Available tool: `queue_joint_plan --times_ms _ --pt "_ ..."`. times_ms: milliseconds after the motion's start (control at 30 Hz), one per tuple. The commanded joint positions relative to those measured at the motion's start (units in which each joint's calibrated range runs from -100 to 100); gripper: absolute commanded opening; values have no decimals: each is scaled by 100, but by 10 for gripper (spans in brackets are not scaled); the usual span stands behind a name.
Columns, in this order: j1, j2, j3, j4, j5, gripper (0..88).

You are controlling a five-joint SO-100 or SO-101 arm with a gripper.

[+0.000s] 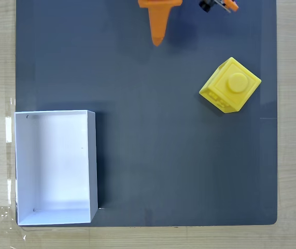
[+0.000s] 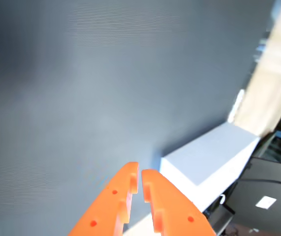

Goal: Grasp a yellow block and put it in the box

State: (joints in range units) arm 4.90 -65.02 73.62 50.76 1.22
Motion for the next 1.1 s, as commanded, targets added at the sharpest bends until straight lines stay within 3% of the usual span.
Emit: queue_joint_plan --times_ms 0,200,433,533,700,800,1067 --pt "-36 1833 -1704 -242 20 10" --pt "-372 4045 -4327 788 73 11" --pt "-1374 5562 -6851 2682 734 34" --pt "-1593 5960 -7566 3319 970 137" --pt "-1829 6435 -8217 4139 1374 397" --pt "-1871 6680 -8308 4296 1573 492" --pt "-1888 7638 -8326 4034 1851 516"
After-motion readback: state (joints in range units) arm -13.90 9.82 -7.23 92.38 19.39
